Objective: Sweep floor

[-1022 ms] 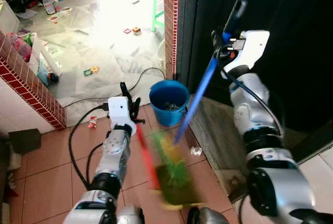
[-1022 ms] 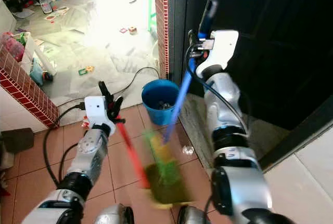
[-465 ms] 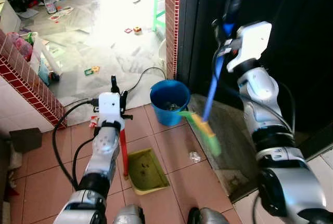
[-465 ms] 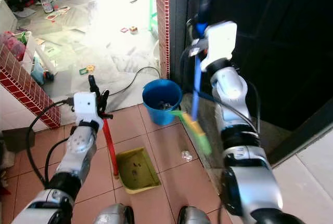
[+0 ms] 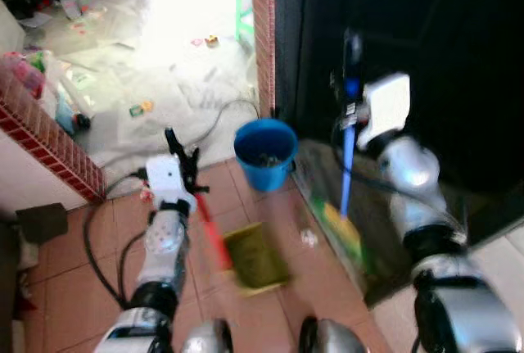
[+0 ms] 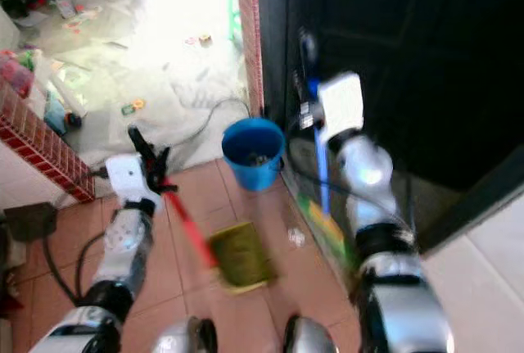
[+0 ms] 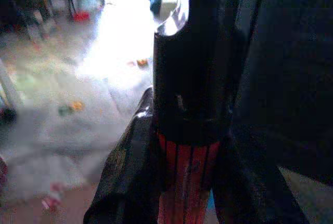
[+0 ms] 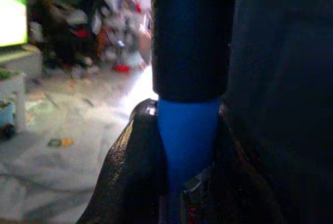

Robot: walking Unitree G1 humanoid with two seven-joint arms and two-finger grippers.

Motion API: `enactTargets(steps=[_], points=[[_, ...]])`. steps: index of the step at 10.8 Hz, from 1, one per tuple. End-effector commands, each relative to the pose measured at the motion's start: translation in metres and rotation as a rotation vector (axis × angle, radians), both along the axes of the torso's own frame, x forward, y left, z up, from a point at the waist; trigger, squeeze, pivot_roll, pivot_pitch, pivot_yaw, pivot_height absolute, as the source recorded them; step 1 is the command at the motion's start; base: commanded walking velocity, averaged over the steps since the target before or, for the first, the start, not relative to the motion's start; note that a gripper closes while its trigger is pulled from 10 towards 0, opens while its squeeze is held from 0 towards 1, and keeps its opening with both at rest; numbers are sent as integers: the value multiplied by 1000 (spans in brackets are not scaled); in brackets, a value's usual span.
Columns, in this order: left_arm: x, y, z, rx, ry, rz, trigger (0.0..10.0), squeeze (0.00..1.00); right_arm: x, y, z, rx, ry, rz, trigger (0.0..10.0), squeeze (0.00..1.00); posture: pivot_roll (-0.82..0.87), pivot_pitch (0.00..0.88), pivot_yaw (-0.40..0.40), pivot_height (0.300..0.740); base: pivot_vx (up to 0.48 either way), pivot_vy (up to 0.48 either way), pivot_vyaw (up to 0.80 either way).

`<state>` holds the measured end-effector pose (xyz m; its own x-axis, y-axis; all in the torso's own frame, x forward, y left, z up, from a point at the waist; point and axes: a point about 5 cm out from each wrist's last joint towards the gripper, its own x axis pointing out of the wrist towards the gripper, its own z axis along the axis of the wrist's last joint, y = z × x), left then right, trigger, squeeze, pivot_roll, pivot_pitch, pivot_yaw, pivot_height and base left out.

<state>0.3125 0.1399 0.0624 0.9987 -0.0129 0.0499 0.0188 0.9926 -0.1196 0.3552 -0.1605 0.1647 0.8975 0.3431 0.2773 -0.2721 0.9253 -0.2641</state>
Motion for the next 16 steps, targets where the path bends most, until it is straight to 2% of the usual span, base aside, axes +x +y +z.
enactTargets(steps=[1, 2, 3, 4, 5, 7, 9, 11, 12, 14, 15, 16], points=[[6, -4, 8, 0, -35, -26, 10000, 0, -2, 6, -7, 33, 5, -14, 10000, 0, -109, 227, 111, 740, 0, 0, 0], [8, -9, 10, -13, -41, -47, 10000, 0, -4, 11, -13, 79, 21, -19, 10000, 0, -104, 238, 115, 740, 0, 0, 0], [11, -17, 13, -17, -44, -85, 10000, 0, -3, 21, -15, 209, 50, -28, 10000, 0, -102, 239, 117, 740, 0, 0, 0], [12, -20, 14, -20, -47, -99, 10000, 0, -2, 27, -11, 268, 53, -10, 10000, 0, -104, 237, 118, 740, 0, 0, 0], [12, -23, 15, -25, -50, -107, 10000, 0, -1, 33, -4, 354, 53, 22, 10000, 0, -111, 229, 115, 740, 0, 0, 0], [11, -26, 13, -43, -52, -117, 10000, 0, 1, 40, 18, 448, 36, 98, 10000, 0, -132, 194, 101, 740, 0, 0, 0], [14, -26, 14, -64, -49, -113, 10000, 0, 5, 46, 44, 484, 4, 178, 10000, 0, -151, 145, 88, 740, 0, 0, 0], [18, -27, 16, -72, -42, -105, 10000, 0, 9, 46, 77, 484, -43, 242, 10000, 0, -175, 96, 80, 740, 0, 0, 0], [21, -26, 18, -83, -43, -94, 10000, 0, 8, 43, 92, 438, -82, 266, 10000, 0, -185, 78, 77, 740, 0, 0, 0], [30, -22, 30, -90, -72, -58, 10000, 0, 7, 31, 106, 238, -181, 254, 10000, 0, -195, 33, 69, 740, 0, 0, 0], [33, -18, 37, -94, -102, -42, 10000, 0, 5, 26, 107, 194, -195, 253, 10000, 0, -197, 22, 66, 740, 0, 0, 0], [38, -9, 54, -94, -172, -15, 10000, 0, 2, 14, 104, 128, -204, 225, 10000, 0, -196, 2, 61, 740, 0, 0, 0]])
